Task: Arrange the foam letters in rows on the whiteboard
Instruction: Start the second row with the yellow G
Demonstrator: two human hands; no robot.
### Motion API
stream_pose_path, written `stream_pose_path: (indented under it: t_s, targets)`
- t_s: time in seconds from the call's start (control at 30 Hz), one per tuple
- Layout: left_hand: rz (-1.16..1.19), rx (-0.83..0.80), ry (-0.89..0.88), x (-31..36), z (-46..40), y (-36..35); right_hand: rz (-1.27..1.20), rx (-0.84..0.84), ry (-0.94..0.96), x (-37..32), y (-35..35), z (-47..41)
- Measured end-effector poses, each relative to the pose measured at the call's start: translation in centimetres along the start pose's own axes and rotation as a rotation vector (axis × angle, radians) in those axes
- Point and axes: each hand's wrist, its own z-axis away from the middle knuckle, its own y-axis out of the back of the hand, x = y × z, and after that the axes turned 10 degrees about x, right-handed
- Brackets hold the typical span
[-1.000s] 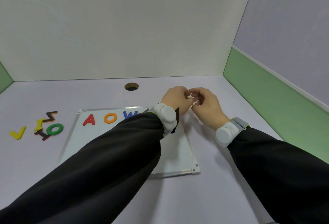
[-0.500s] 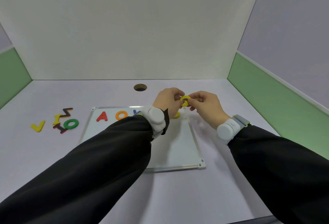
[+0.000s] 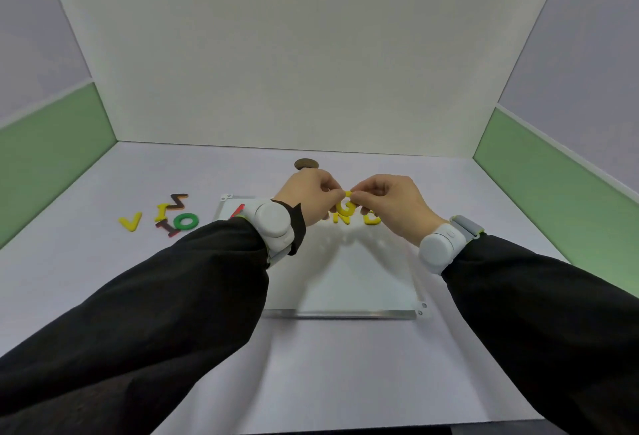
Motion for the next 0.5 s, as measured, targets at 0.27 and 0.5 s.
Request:
stream_pose_path:
  t_s: [0.27, 0.5]
  targets:
    - [-0.066, 0.062, 0.047, -3.0, 2.5, 3.9, 0.074, -0.146, 0.077, -1.7, -4.7, 0.7]
    - [-0.072, 0.078, 0.111, -6.8, 5.3, 6.9, 0.075, -0.200, 0.100, -2.4, -9.5, 1.7]
